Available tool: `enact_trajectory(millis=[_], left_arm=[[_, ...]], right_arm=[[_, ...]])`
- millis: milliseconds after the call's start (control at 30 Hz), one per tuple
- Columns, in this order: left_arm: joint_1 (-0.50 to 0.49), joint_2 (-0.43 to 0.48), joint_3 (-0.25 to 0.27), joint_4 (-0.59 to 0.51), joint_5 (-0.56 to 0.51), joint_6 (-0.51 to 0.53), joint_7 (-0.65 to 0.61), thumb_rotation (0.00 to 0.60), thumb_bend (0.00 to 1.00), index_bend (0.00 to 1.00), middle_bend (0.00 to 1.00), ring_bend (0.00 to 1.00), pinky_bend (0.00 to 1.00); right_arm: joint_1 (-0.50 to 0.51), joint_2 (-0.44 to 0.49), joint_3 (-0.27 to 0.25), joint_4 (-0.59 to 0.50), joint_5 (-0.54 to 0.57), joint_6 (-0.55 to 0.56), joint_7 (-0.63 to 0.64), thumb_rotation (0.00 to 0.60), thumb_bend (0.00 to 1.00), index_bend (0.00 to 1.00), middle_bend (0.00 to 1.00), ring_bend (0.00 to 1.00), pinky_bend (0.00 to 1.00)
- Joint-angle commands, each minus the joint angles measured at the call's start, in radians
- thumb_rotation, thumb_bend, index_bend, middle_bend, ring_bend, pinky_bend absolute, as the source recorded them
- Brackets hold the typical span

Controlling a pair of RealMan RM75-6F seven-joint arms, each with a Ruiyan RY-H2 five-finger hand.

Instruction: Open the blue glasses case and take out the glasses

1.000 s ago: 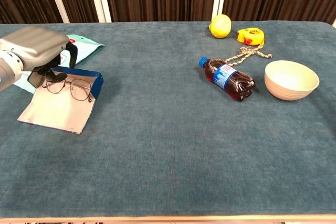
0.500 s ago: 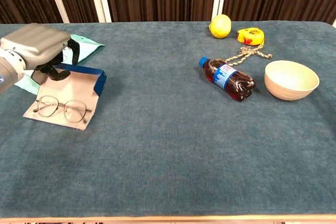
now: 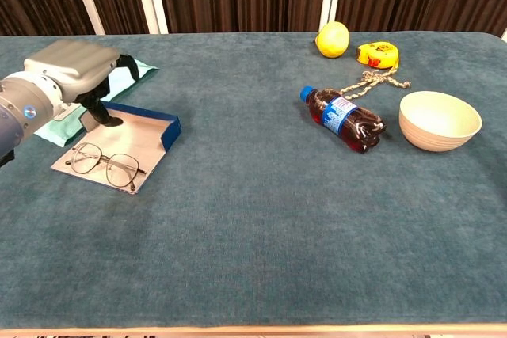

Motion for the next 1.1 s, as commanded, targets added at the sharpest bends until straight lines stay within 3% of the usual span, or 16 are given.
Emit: enact_trajectory(millis=[33, 133, 367, 633, 833, 1100], left_arm=[[0.004, 0.009, -0.006, -0.013, -0.005, 0.003, 0.008, 0.600, 0.16, 0.25, 1.00, 0.90, 0.97], [0.015, 0.029, -0.005, -0.037, -0.008, 0.003, 0.008, 0.600, 0.17, 0.27, 1.00, 0.90, 0.97], [0.070, 0.138, 0.043, -0.201, 0.029, 0.010, -0.016, 0.600, 0.25, 0.46, 1.00, 0.94, 1.00], [0.115, 0.230, 0.116, -0.321, 0.045, -0.011, 0.000, 0.600, 0.28, 0.48, 1.00, 0.95, 1.00], [0.115, 0.225, 0.133, -0.328, 0.046, -0.035, 0.016, 0.600, 0.31, 0.50, 1.00, 0.95, 1.00], [0.103, 0.189, 0.115, -0.299, 0.038, -0.050, 0.024, 0.600, 0.32, 0.51, 1.00, 0.95, 1.00]], right_arm=[[0.000, 0.000, -0.001, -0.001, -0.001, -0.001, 0.000, 0.600, 0.17, 0.00, 0.00, 0.00, 0.21], [0.000, 0.001, -0.002, -0.002, -0.002, 0.000, 0.000, 0.600, 0.17, 0.00, 0.00, 0.00, 0.21], [0.000, 0.001, -0.002, -0.003, -0.003, 0.000, -0.003, 0.600, 0.17, 0.00, 0.00, 0.00, 0.21], [0.001, 0.001, -0.003, -0.005, -0.002, -0.003, -0.005, 0.600, 0.17, 0.00, 0.00, 0.00, 0.21], [0.000, 0.002, -0.002, -0.006, 0.001, -0.004, -0.004, 0.600, 0.17, 0.00, 0.00, 0.00, 0.21], [0.001, 0.004, -0.002, -0.007, 0.002, -0.007, -0.001, 0.600, 0.17, 0.00, 0.00, 0.00, 0.21]])
